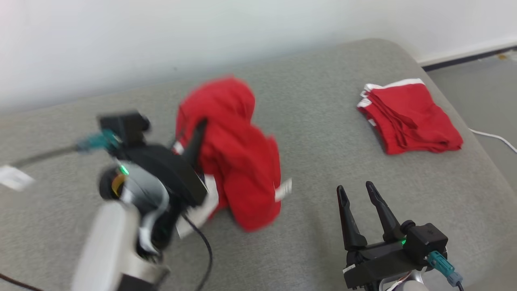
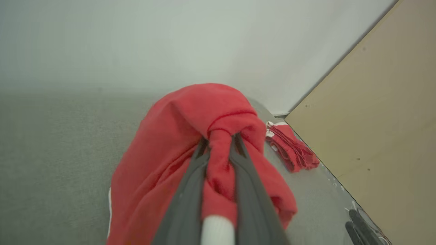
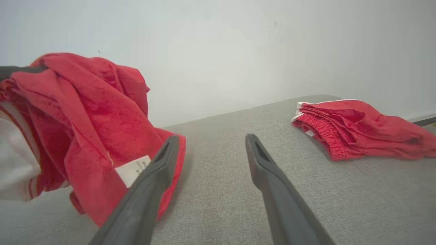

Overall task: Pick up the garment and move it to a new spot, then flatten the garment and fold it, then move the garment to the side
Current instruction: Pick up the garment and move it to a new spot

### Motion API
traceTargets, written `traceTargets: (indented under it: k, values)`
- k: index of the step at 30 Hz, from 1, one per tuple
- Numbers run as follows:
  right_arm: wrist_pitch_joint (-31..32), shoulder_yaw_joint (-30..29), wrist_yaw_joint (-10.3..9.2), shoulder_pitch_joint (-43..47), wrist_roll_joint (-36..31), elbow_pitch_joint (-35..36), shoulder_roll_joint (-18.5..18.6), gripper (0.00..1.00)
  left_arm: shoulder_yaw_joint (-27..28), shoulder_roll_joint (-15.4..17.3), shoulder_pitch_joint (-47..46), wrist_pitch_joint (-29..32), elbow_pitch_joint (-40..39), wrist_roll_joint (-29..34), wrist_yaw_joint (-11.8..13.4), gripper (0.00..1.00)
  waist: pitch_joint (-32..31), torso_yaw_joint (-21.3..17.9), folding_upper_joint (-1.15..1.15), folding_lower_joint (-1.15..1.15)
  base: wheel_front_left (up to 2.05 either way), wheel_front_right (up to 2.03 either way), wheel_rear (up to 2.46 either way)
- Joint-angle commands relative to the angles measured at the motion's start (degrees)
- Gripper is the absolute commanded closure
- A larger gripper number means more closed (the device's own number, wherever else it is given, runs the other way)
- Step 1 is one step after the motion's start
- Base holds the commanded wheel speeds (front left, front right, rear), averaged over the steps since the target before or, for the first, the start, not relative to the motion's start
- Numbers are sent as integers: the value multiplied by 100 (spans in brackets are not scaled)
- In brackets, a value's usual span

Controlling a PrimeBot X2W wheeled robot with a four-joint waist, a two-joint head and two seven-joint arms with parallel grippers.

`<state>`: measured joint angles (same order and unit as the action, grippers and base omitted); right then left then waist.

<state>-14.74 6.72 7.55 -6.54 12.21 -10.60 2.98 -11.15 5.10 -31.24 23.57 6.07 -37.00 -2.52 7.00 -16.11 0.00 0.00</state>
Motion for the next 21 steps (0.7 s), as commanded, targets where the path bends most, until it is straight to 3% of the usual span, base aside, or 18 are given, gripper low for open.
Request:
traceTargets:
  k: [1,6,7,8,14,21]
  values:
    - [-36,-6,-14,4,7,17,-20,0,-82,-52,183,-139,249,52,33,100,121,-202,0,0,0,0,0]
    - [-41,64,-14,-79,29,3,-22,0,-546,-128,392,-772,1382,583,95,100,202,-257,0,0,0,0,0]
    - [-42,79,-14,-86,35,2,-21,0,-625,-146,391,-874,1587,643,89,41,211,-256,0,0,0,0,0]
    - [-42,84,-14,-89,39,-3,-20,0,-704,-149,374,-965,1765,703,82,0,218,-246,0,0,0,0,0]
    - [-22,38,-14,-17,-42,-23,-20,0,-983,-209,245,-1360,2178,417,22,0,159,-15,0,0,0,0,0]
    - [43,-63,-14,105,-111,7,-17,0,-1046,-221,605,-1980,1583,151,44,0,-70,379,0,0,0,0,0]
